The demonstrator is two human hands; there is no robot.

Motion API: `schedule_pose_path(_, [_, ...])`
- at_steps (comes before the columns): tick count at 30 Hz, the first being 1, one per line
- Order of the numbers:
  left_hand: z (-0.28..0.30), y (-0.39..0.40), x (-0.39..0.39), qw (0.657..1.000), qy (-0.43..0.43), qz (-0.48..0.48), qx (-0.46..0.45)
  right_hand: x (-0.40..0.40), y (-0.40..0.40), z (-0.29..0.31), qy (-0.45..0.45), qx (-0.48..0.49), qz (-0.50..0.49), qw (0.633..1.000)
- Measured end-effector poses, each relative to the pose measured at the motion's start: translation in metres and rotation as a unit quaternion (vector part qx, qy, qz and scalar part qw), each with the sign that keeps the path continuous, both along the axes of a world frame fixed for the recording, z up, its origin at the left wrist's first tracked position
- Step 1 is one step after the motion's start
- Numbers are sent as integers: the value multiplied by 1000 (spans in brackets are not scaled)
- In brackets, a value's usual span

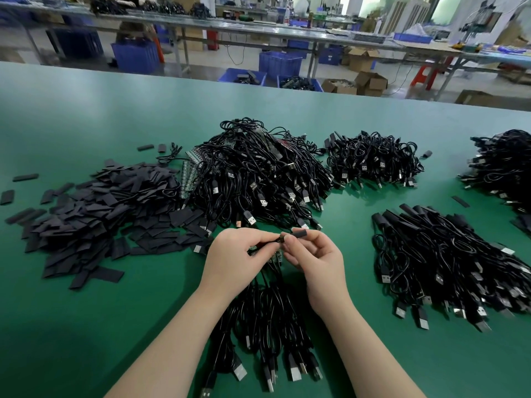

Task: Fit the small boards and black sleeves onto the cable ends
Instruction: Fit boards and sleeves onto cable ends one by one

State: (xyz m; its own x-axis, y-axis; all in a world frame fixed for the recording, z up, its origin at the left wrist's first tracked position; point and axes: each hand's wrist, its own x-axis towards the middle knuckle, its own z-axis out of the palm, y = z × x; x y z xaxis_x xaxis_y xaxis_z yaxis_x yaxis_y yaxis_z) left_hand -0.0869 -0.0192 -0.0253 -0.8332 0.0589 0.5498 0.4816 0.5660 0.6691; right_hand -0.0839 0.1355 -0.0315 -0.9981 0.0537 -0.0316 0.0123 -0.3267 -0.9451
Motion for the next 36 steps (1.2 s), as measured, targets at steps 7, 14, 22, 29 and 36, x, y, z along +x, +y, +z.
schedule_pose_path(7, [3,2,1,999,6,2,-32,0,0,-2,-11,-44,-14,999])
schedule_pose_path(14, [2,3,3,999,15,19,-49,0,-2,-5,-12,-80,-15,997])
schedule_pose_path(22, [-1,1,2,998,7,25,-49,0,-2,-4,-6,-48,-6,999])
schedule_pose_path(29, [-1,3,3,999,19,26,-36,0,-1,-5,-12,-66,2,998])
schedule_pose_path(36, [2,5,4,998,17,24,-46,-2,0,-7,-6,-58,10,998])
